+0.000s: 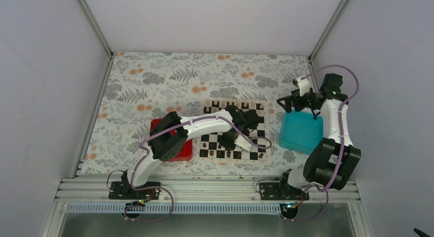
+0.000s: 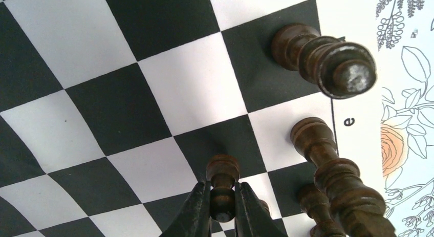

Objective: Set up the chess pieces on the board
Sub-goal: Place the chess piece on the chessboard.

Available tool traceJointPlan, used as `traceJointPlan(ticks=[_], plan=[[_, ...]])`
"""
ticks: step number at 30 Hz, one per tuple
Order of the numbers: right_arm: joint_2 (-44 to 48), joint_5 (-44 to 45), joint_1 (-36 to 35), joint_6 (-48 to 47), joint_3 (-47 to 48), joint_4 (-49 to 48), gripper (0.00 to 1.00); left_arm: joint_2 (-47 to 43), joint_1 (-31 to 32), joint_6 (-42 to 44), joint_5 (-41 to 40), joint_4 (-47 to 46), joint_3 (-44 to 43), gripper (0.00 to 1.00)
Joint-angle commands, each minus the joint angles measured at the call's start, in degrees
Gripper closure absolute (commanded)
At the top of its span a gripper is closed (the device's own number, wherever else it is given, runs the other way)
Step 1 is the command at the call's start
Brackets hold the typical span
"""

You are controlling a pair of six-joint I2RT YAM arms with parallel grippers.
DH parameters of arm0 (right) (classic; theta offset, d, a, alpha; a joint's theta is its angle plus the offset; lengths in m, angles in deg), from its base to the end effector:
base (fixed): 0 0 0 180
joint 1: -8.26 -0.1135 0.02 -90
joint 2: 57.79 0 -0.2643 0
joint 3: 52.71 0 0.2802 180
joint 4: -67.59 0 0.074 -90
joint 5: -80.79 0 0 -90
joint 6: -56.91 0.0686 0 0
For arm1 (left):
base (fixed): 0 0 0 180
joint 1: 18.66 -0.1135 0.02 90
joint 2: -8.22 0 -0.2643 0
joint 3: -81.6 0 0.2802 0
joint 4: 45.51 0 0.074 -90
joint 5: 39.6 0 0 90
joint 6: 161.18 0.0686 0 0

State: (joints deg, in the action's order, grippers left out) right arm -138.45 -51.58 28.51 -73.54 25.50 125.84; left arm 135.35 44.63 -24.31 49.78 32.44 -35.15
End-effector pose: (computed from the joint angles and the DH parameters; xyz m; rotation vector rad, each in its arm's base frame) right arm 0.3144 -0.0667 0.2536 -0.6337 2.2268 0.4661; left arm 0.2071 -0.4100 0.1312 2.5509 1.7811 0.0102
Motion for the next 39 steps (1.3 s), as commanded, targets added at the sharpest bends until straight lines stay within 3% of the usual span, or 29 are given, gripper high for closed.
traceJointPlan(ticks=[1, 23, 33, 39], plan=[[-0.3, -1.3, -0.5, -0.7, -0.5, -0.4, 0.00, -0.1, 0.4, -0.4, 0.0, 1.0, -1.2, 0.91], [0.0, -1.1, -0.5, -0.9, -0.9, -0.4, 0.00, 1.8, 0.4, -0.5, -0.8, 0.1, -1.0, 0.91], [0.1, -1.0, -0.5, -1.0, -1.1, -0.5, 0.00, 1.7, 0.4, -0.5, -0.4, 0.4, -1.5, 0.86], [0.2, -1.0, -0.4, -1.0, -1.1, -0.4, 0.00, 1.6, 0.4, -0.3, -0.8, 0.6, -1.3, 0.78]])
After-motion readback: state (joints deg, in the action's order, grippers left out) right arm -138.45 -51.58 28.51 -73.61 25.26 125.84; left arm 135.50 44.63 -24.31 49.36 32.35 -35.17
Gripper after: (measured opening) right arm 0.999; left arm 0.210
